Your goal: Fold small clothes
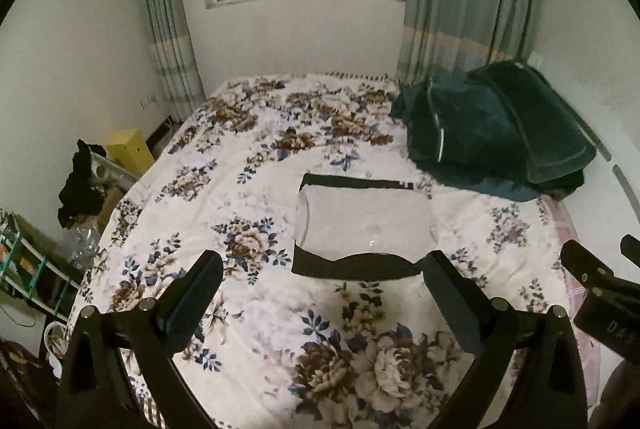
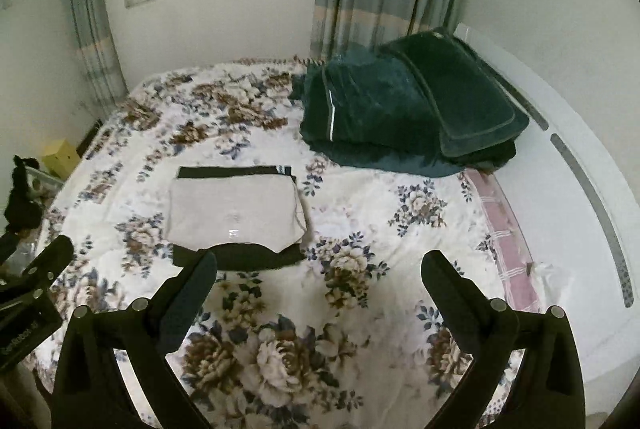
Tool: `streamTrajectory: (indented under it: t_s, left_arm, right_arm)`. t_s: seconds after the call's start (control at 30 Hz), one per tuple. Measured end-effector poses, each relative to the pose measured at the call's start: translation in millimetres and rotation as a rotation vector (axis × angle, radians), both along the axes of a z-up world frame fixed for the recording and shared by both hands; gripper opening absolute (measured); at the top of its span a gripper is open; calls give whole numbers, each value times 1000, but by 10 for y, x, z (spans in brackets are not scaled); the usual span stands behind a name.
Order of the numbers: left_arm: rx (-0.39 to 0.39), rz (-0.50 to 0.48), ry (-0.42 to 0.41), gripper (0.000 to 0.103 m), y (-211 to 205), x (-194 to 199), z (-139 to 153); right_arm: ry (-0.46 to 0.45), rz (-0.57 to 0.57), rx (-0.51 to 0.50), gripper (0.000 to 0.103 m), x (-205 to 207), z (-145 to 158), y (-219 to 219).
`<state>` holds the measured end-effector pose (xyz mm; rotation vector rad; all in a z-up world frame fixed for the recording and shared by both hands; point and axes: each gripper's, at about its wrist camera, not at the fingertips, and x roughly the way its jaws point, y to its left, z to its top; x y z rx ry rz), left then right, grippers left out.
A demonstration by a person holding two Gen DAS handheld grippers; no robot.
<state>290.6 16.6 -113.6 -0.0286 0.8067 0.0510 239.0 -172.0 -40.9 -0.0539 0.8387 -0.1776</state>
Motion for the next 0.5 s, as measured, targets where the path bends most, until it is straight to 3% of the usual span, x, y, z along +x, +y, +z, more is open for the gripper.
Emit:
streamTrajectory:
  t_s: [0.2,0.5]
  left_arm:
    - [-8,-16,-57,102,-75,-411,352]
    - [-8,-11,-121,102,-116,-784,639]
  right_arm:
    - [-81,22,-3,103,-605,561,31]
    - [-139,48,-3,103,-1175,1002,6]
